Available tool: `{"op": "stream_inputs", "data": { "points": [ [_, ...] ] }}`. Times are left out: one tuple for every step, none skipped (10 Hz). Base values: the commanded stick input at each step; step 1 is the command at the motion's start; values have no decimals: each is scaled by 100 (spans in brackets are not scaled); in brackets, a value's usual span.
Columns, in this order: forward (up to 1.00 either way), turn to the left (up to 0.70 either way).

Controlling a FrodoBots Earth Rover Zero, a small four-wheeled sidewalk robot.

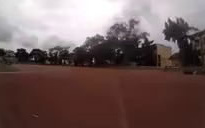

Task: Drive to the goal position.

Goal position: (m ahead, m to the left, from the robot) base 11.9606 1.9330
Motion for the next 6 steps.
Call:
{"op": "stream_inputs", "data": {
  "points": [
    [70,0],
    [70,0],
    [70,0],
    [70,0],
    [70,0],
    [70,0]
  ]
}}
